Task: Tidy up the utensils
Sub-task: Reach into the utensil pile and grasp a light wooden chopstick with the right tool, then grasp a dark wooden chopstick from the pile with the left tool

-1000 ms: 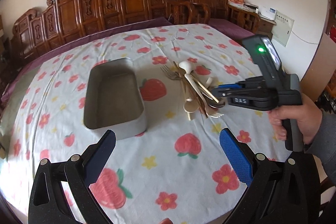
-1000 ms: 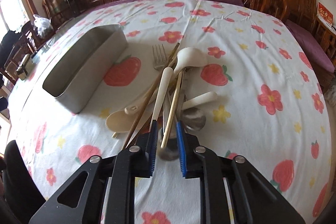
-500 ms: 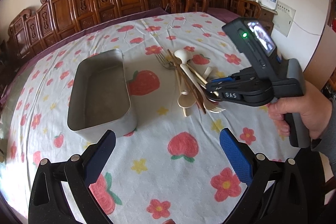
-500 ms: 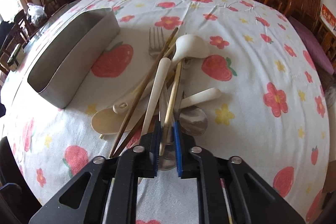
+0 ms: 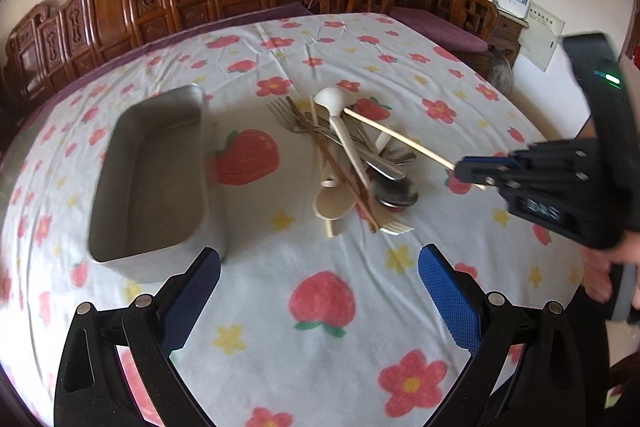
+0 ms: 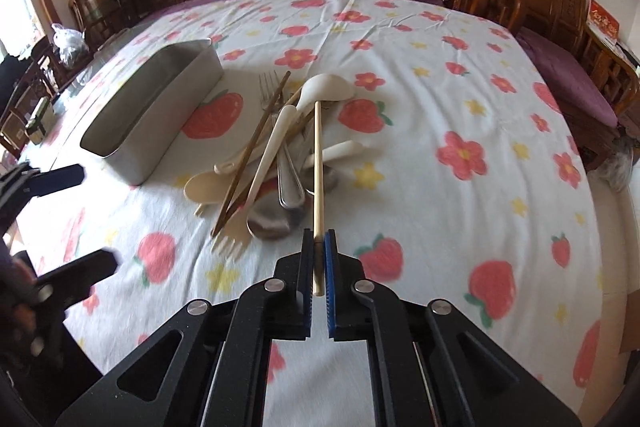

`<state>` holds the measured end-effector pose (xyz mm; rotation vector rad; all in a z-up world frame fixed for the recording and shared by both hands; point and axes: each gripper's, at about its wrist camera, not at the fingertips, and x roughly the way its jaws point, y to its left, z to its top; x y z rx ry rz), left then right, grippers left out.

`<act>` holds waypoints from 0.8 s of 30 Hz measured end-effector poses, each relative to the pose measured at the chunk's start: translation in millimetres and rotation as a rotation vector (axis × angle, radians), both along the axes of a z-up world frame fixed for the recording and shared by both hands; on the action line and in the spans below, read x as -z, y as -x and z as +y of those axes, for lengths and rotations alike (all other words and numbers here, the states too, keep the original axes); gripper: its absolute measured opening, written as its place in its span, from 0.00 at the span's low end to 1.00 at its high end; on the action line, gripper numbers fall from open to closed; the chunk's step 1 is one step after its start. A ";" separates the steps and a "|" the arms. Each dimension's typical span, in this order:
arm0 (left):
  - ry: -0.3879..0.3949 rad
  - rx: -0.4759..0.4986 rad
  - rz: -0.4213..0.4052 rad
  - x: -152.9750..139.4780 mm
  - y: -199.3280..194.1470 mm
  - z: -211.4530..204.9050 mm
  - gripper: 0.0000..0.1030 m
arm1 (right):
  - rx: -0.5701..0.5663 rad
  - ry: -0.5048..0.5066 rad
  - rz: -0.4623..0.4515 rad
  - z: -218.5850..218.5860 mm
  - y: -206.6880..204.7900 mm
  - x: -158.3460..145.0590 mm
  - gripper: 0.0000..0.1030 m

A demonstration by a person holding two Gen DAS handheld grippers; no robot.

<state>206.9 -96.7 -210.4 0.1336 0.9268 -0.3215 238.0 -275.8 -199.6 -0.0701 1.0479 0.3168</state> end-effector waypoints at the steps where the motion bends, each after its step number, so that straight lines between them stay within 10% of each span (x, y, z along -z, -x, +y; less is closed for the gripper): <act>1: 0.002 -0.002 0.005 2.0 -1.6 -2.5 0.92 | 0.002 0.005 -0.010 -3.4 5.1 -1.9 0.06; 24: 0.007 -0.091 0.137 39.7 -79.1 -41.8 0.23 | 0.043 -0.047 -0.056 -33.5 11.6 -9.9 0.06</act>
